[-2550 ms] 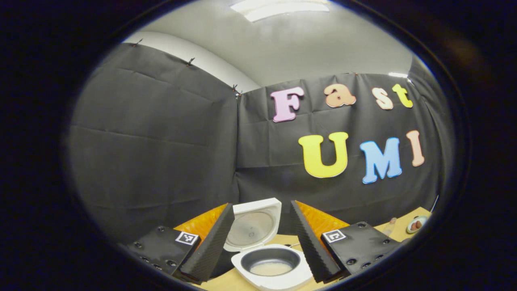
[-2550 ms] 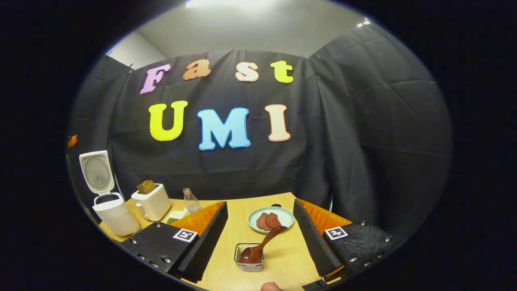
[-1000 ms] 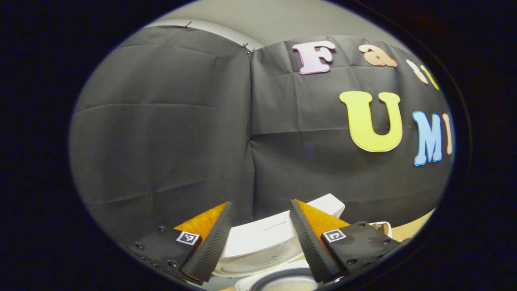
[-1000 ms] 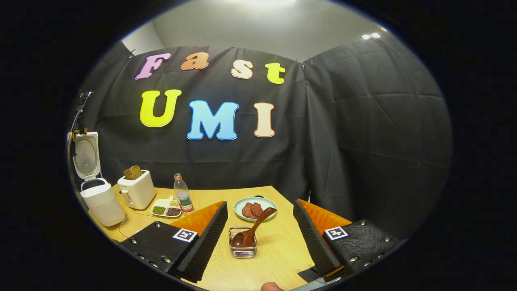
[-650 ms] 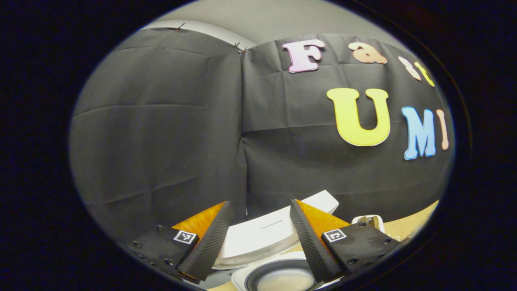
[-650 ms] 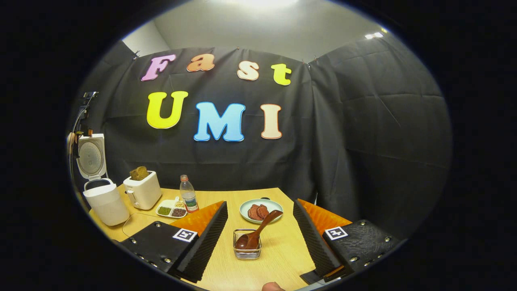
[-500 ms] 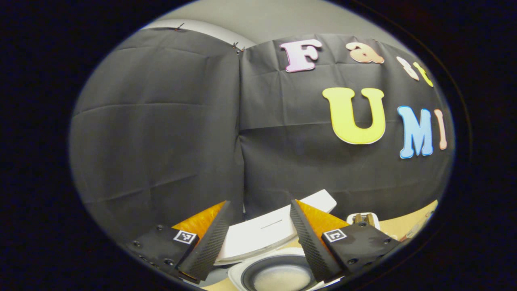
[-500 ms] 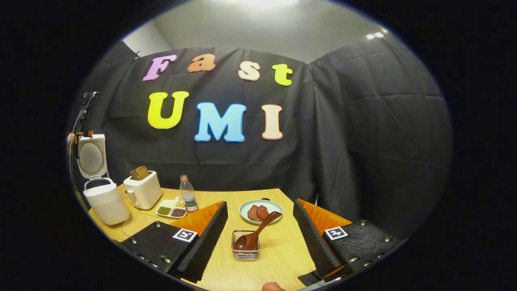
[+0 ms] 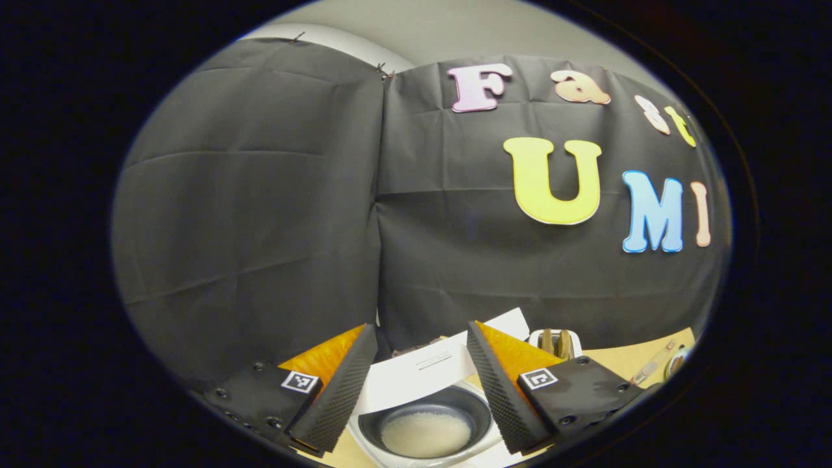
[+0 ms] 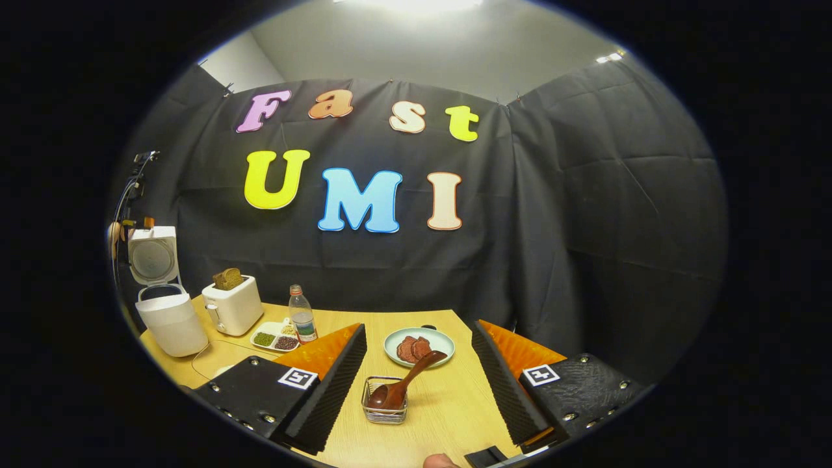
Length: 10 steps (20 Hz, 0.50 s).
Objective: Close the left gripper, press the button to open the rice cooker; take a wooden spoon from the chopstick holder with the right hand, scoop a spoonful of rice and pour it into the rice cooker, then put the wooden spoon back into the chopstick holder.
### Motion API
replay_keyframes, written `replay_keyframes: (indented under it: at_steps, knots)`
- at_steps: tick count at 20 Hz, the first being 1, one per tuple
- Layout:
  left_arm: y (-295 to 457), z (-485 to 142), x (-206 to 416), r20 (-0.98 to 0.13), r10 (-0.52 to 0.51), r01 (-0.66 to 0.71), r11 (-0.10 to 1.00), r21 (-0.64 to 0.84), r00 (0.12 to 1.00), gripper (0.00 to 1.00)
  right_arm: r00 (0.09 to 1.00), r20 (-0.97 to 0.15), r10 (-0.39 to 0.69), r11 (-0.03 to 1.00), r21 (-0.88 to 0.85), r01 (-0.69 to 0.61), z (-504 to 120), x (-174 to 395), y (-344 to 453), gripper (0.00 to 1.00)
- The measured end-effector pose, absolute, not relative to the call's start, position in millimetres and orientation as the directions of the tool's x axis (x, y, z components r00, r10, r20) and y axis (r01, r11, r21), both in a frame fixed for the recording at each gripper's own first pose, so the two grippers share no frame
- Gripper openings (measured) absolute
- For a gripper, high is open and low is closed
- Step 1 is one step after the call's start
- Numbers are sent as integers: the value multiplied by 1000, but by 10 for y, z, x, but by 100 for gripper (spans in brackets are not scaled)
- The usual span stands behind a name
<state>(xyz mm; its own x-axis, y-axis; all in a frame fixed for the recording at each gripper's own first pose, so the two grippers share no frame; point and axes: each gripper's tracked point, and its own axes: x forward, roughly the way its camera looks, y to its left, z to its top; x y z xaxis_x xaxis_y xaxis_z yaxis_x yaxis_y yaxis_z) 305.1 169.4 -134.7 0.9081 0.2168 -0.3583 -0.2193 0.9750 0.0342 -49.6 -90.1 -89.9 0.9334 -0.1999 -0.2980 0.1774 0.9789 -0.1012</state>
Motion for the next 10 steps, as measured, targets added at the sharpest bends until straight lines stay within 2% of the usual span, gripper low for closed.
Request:
replay_keyframes:
  at_steps: [4, 6, 7, 8, 9, 10]
  knots:
    - [1559, -1495, 2883, -386, 206, -218, 976, 14, 899, 97, 935, -298, -192, 981, -97, 171, -902, -487, -991, 99]
    - [1476, -1573, 2801, -402, 202, -215, 976, 11, 893, 96, 934, -304, -188, 981, -101, 165, -917, -501, -1023, 99]
    - [1448, -1619, 2764, -411, 199, -213, 977, 12, 890, 93, 934, -304, -187, 981, -104, 162, -913, -509, -1044, 99]
    - [1411, -1660, 2730, -418, 197, -210, 978, 16, 887, 96, 935, -304, -185, 982, -106, 159, -921, -511, -1058, 99]
    - [1362, -1714, 2683, -427, 195, -207, 978, 19, 883, 93, 934, -306, -182, 982, -107, 157, -919, -509, -1070, 99]
    - [1331, -1773, 2629, -436, 194, -206, 978, 20, 879, 96, 934, -310, -180, 982, -107, 154, -930, -498, -1088, 99]
